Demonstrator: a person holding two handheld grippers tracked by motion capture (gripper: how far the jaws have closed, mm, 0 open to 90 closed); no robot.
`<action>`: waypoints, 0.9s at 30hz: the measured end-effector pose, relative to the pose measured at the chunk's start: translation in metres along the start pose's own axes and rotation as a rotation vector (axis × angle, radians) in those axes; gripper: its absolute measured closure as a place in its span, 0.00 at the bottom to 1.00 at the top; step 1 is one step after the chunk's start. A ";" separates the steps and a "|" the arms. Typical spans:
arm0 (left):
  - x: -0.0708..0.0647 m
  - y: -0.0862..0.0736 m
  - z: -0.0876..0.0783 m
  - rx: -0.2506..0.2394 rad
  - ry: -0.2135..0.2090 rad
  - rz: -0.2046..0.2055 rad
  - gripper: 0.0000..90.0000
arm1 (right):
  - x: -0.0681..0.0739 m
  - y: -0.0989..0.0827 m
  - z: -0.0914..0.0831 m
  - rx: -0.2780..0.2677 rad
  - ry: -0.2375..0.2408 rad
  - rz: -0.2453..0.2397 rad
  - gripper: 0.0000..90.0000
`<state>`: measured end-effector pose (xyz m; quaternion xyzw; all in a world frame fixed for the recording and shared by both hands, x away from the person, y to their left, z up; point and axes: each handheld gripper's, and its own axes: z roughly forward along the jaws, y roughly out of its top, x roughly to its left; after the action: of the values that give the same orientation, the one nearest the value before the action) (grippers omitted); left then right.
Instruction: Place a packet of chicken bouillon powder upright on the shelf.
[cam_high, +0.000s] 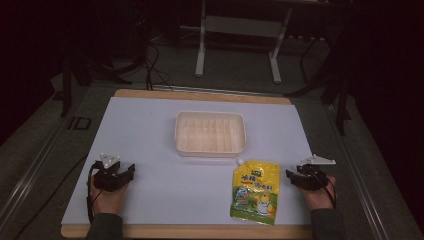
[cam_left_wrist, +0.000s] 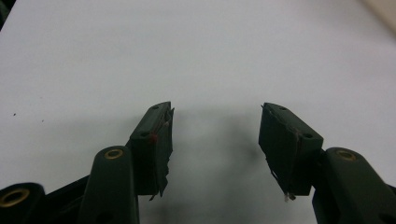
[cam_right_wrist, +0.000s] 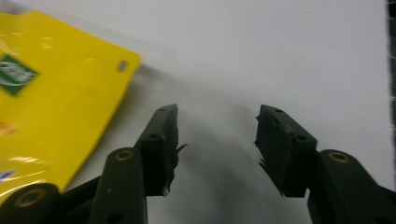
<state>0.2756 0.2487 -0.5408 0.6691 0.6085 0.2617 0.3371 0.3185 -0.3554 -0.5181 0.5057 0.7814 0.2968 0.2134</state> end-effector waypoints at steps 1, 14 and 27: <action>0.000 0.000 0.000 0.000 0.000 0.000 0.49 | 0.000 0.000 -0.001 -0.002 0.007 -0.002 0.54; -0.002 -0.001 -0.002 -0.018 -0.003 0.022 0.50 | -0.002 0.020 -0.020 -0.012 0.188 -0.089 0.39; -0.007 -0.001 0.000 0.002 0.016 0.066 0.49 | 0.005 0.023 0.007 0.029 0.284 -0.098 0.30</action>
<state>0.2742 0.2418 -0.5416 0.6868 0.5890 0.2774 0.3231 0.3357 -0.3420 -0.5076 0.4230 0.8316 0.3434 0.1075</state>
